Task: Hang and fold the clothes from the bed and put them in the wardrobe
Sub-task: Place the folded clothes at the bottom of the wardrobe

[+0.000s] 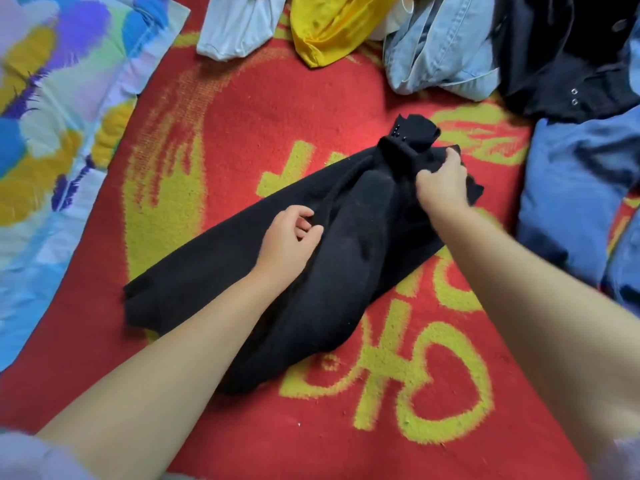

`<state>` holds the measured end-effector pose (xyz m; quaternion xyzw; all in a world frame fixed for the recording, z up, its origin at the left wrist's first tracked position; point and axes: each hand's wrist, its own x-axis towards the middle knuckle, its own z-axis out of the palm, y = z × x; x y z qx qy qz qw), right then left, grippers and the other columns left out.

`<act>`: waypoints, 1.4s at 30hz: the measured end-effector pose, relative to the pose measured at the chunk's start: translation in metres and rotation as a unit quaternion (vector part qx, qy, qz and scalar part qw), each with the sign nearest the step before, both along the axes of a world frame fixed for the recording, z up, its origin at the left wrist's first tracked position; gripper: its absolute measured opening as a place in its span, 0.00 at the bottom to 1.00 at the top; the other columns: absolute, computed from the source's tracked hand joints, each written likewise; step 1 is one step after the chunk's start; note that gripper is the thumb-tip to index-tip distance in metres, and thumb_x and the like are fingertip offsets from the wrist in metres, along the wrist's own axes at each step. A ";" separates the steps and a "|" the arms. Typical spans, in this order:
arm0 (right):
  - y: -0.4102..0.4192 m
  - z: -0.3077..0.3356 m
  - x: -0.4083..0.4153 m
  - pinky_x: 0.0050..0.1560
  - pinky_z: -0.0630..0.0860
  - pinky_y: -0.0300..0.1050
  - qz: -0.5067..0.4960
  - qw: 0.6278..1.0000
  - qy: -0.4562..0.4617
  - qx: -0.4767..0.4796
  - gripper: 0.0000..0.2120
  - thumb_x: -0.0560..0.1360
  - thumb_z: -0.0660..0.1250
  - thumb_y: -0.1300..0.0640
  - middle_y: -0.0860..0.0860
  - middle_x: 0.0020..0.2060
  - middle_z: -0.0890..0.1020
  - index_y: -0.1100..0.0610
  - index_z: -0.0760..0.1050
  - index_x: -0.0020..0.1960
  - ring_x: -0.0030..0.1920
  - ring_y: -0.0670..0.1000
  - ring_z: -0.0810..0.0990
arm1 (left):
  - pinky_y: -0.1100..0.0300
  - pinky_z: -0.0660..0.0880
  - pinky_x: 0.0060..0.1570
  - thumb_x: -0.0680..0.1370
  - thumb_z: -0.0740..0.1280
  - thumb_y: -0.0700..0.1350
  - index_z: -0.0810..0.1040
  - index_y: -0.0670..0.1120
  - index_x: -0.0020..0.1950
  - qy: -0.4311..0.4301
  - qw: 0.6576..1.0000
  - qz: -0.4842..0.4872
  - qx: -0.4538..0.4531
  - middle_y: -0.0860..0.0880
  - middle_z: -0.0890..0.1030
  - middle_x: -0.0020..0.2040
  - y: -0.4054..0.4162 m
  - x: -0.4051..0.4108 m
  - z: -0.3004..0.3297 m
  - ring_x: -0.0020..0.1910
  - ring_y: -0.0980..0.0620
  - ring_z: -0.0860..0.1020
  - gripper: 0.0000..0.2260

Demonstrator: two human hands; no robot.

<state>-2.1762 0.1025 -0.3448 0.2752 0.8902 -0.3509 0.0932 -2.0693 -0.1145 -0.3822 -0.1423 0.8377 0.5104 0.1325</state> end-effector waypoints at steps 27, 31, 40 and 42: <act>-0.086 0.036 0.248 0.44 0.72 0.35 0.028 0.903 -0.003 -0.429 0.14 0.69 0.62 0.65 0.45 0.40 0.81 0.50 0.77 0.48 0.42 0.43 0.77 | 0.63 0.78 0.27 0.80 0.61 0.41 0.77 0.43 0.40 -0.281 0.886 0.125 0.346 0.48 0.81 0.30 -0.094 -0.013 0.115 0.29 0.54 0.80 0.11; -0.047 0.005 0.206 0.44 0.77 0.47 -0.193 0.909 -0.023 -0.370 0.11 0.75 0.62 0.68 0.58 0.47 0.82 0.59 0.77 0.54 0.45 0.54 0.80 | 0.56 0.81 0.40 0.81 0.58 0.35 0.72 0.38 0.45 -0.239 0.850 0.243 0.401 0.42 0.83 0.36 -0.019 -0.046 0.092 0.37 0.48 0.84 0.07; -0.030 -0.017 0.173 0.58 0.75 0.45 -0.104 0.967 0.029 -0.230 0.12 0.78 0.62 0.61 0.46 0.54 0.82 0.53 0.78 0.59 0.57 0.48 0.78 | 0.52 0.64 0.67 0.77 0.68 0.51 0.63 0.45 0.73 -0.009 0.973 -0.147 -0.180 0.44 0.71 0.68 -0.050 -0.032 0.017 0.67 0.44 0.68 0.28; -0.025 -0.017 0.166 0.62 0.72 0.45 -0.058 0.981 0.036 -0.183 0.15 0.78 0.61 0.59 0.46 0.58 0.80 0.53 0.76 0.64 0.60 0.47 0.76 | 0.57 0.67 0.59 0.77 0.68 0.52 0.66 0.45 0.71 -0.096 0.966 -0.197 -0.138 0.45 0.74 0.65 -0.060 -0.038 0.012 0.64 0.45 0.72 0.25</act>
